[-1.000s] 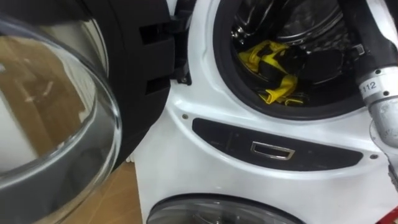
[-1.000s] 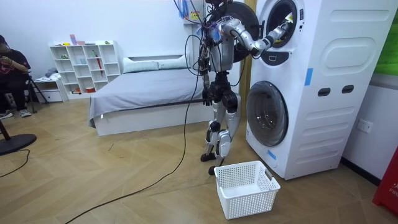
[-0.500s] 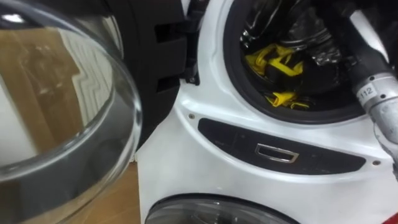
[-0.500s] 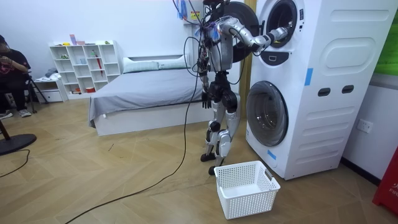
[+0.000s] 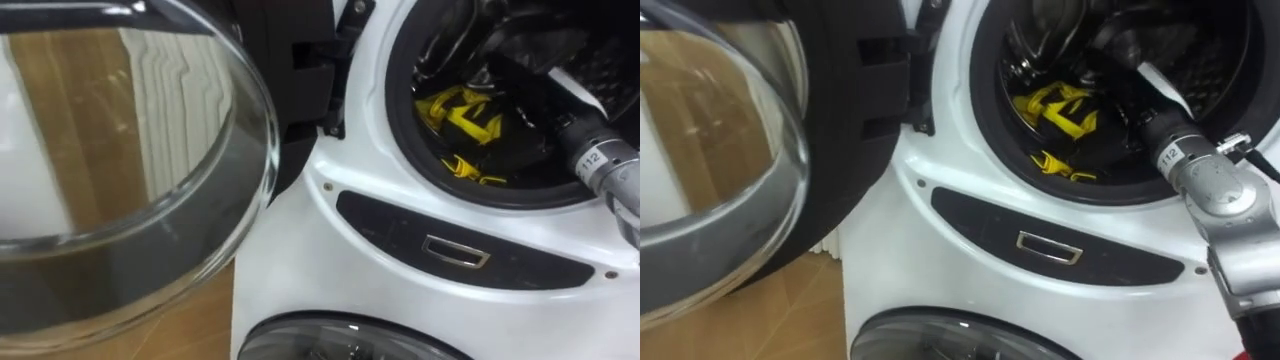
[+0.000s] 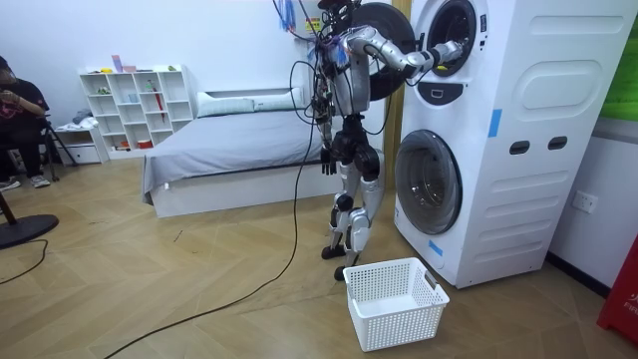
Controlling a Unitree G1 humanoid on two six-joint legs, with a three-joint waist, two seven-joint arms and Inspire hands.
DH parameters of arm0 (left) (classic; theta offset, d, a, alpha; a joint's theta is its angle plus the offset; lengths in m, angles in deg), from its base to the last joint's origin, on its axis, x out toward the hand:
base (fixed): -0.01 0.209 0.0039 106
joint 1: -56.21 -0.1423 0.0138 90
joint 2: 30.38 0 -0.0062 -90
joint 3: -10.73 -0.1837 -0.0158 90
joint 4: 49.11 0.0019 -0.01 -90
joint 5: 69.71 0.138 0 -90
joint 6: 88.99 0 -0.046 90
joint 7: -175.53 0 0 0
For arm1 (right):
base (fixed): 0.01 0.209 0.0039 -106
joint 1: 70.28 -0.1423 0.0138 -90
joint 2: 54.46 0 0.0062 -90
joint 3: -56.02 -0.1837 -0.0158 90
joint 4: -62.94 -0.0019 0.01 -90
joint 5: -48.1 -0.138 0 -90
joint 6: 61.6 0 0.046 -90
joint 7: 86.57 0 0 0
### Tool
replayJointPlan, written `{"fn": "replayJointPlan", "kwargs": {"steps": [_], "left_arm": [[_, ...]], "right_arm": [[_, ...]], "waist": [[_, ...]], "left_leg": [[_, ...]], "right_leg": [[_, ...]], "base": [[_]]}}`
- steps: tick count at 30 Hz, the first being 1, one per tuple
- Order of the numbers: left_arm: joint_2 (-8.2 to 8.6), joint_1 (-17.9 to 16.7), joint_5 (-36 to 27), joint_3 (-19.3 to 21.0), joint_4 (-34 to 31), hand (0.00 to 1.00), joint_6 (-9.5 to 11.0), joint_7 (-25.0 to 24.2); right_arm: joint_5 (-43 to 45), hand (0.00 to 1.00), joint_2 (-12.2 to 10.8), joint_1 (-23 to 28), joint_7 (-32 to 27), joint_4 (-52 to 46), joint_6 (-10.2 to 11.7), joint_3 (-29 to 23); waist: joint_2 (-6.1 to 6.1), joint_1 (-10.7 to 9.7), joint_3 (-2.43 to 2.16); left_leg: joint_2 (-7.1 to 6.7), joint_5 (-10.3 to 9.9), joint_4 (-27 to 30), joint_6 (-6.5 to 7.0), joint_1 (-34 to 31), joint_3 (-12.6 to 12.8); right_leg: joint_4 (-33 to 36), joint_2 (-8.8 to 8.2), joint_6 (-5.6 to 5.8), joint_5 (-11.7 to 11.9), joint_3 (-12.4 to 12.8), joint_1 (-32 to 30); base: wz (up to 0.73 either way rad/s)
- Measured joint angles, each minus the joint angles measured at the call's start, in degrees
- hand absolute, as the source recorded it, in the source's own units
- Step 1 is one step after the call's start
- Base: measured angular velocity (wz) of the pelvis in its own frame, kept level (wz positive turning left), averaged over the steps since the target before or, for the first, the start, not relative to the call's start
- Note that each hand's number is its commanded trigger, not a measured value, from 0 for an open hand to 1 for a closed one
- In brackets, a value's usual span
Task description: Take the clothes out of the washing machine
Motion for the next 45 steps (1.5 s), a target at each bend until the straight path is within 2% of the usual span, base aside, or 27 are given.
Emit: {"fn": "replayJointPlan", "kwargs": {"steps": [4, 9, 18, 19, 20, 21, 23, 28, 32, 37, 45], "left_arm": [[-0.29, -0.1, -0.09, 0.29, 0.0, 0.0, -0.07, -0.86], [-1.34, 0.33, -0.04, 0.58, 0.21, 0.0, -0.23, -1.46], [-1.41, 0.32, -0.04, 0.6, 0.14, 0.0, -2.89, -2.41], [-1.45, 0.31, -0.03, 0.6, 0.06, 0.0, -2.97, -2.41], [-1.54, 0.31, -0.06, 0.6, 0.06, 0.0, -3.02, -2.41], [-1.65, 0.31, -0.06, 0.6, 0.07, 0.0, -3.35, -2.47], [-1.78, 0.37, -0.06, 0.6, 0.12, 0.0, -4.09, -2.64], [-2.63, 1.16, -0.15, 0.61, 0.09, 0.0, -4.07, -3.89], [-3.56, 1.95, -0.36, 0.48, 0.02, 0.0, -3.9, -4.31], [-4.39, 3.16, -0.75, -0.72, 0.28, 0.0, -3.64, -4.19], [-4.44, 4.26, -0.75, -2.95, 0.41, 0.0, -2.36, -3.73]], "right_arm": [[0.22, 0.0, 0.0, -0.63, 1.18, 1.83, 0.06, 0.0], [0.78, 0.0, 0.64, -0.67, 2.46, 2.15, -0.19, -0.11], [5.36, 0.0, 0.9, -3.0, 8.78, 5.69, -0.7, 0.11], [6.6, 0.05, 0.9, -3.25, 9.89, 5.84, -0.79, 0.11], [7.24, 0.74, 0.93, -3.8, 10.91, 6.3, -1.32, 0.13], [7.54, 1.0, 0.93, -4.79, 11.99, 7.88, -1.66, 0.15], [8.16, 1.0, 0.93, -6.26, 13.35, 10.08, -2.45, 0.63], [11.87, 1.0, 1.18, -7.08, 15.1, 10.98, -3.11, 1.45], [13.63, 1.0, 2.71, -7.38, 14.67, 10.79, -3.11, 1.34], [16.64, 1.0, 3.12, -7.24, 12.12, 10.1, -3.13, 1.52], [18.25, 1.0, 3.38, -4.99, 10.98, 5.23, -3.11, 1.51]], "waist": [[-0.02, -0.15, -0.01], [0.08, -0.59, -0.04], [0.43, -0.78, -0.15], [0.43, -0.69, -0.15], [0.41, -0.62, -0.16], [0.37, -0.51, -0.19], [0.35, -0.31, -0.18], [0.2, 0.67, -0.12], [-0.02, 1.66, -0.06], [-0.27, 2.4, -0.01], [-0.93, 1.93, 0.14]], "left_leg": [[-0.07, 0.01, 0.42, 0.0, -0.11, -0.11], [-0.46, -0.01, 1.25, 0.02, -0.77, -1.53], [-0.57, 0.02, 1.8, 0.07, -1.09, -1.75], [-0.58, 0.04, 1.88, 0.09, -1.08, -1.7], [-0.58, 0.05, 1.93, 0.11, -1.04, -1.75], [-0.58, 0.05, 1.99, 0.11, -0.88, -1.75], [-0.59, 0.04, 1.93, 0.1, -0.18, -1.75], [-0.57, 0.0, 2.09, 0.11, 0.5, -1.98], [-0.65, 0.0, 2.12, 0.1, 0.24, -2.39], [-0.73, -0.03, 1.55, 0.05, 0.05, -2.78], [-0.63, -0.25, 0.9, -0.11, 0.28, -2.73]], "right_leg": [[0.04, -0.01, 0.02, 0.02, -0.22, 0.0], [0.05, -0.31, 0.1, 0.03, -1.5, 0.08], [0.22, -0.35, 0.17, 0.06, -1.72, 0.05], [0.28, -0.35, 0.17, 0.06, -1.77, 0.09], [0.29, -0.34, 0.16, 0.06, -1.83, 0.18], [0.27, -0.25, 0.16, 0.06, -1.89, 0.41], [0.15, -0.02, 0.17, 0.06, -2.01, 1.17], [0.05, -0.3, 0.17, -0.01, -2.37, 2.06], [0.11, -0.4, 0.18, -0.21, -2.87, 2.01], [-0.02, -0.36, 0.17, -0.43, -3.22, 1.95], [-0.96, -0.15, 0.09, -0.49, -2.93, 2.06]], "base": [[0.04], [0.12], [0.0], [0.0], [0.03], [0.0], [0.02], [0.04], [0.05], [0.05], [-0.01]]}}
